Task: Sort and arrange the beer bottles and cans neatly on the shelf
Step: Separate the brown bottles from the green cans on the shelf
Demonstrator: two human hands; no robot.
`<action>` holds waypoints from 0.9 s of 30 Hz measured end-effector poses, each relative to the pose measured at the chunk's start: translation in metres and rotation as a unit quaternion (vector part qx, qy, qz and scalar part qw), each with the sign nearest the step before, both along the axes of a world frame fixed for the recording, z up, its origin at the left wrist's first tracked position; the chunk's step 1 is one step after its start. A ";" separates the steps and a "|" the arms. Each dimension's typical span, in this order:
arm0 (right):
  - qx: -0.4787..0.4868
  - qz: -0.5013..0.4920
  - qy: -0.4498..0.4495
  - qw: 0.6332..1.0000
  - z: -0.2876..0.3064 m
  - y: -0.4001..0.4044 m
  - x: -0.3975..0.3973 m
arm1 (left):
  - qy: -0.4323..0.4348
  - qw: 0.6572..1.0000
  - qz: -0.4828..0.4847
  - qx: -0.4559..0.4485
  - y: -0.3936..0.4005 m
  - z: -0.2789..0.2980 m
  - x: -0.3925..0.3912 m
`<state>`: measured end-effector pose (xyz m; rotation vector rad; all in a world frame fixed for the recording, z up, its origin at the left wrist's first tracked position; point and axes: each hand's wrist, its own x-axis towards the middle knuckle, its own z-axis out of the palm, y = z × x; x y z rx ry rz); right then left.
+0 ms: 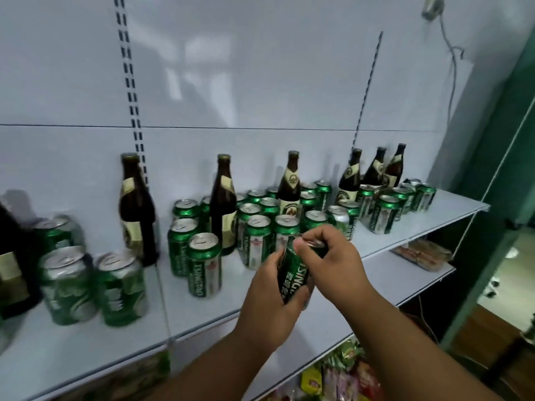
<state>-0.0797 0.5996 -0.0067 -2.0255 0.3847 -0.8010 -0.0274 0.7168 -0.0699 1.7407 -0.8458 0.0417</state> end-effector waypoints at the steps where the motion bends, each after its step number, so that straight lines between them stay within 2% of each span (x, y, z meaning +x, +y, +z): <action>1: -0.005 -0.008 0.000 1.000 0.001 -0.021 -0.001 | 0.003 1.000 -0.013 0.000 -0.021 0.003 -0.002; 9: -0.057 -0.044 0.039 0.997 0.008 -0.181 -0.015 | 0.025 0.998 -0.056 -0.017 -0.192 0.008 -0.006; 17: -0.136 -0.068 0.112 0.982 0.003 -0.285 0.015 | 0.035 0.998 -0.057 -0.005 -0.300 -0.016 0.031; 22: -0.222 -0.027 0.132 0.966 0.018 -0.326 0.046 | 0.030 1.000 0.000 -0.001 -0.345 -0.016 0.052; 27: -0.272 0.054 0.124 0.953 0.029 -0.357 0.076 | 0.017 0.993 0.112 0.020 -0.374 -0.015 0.059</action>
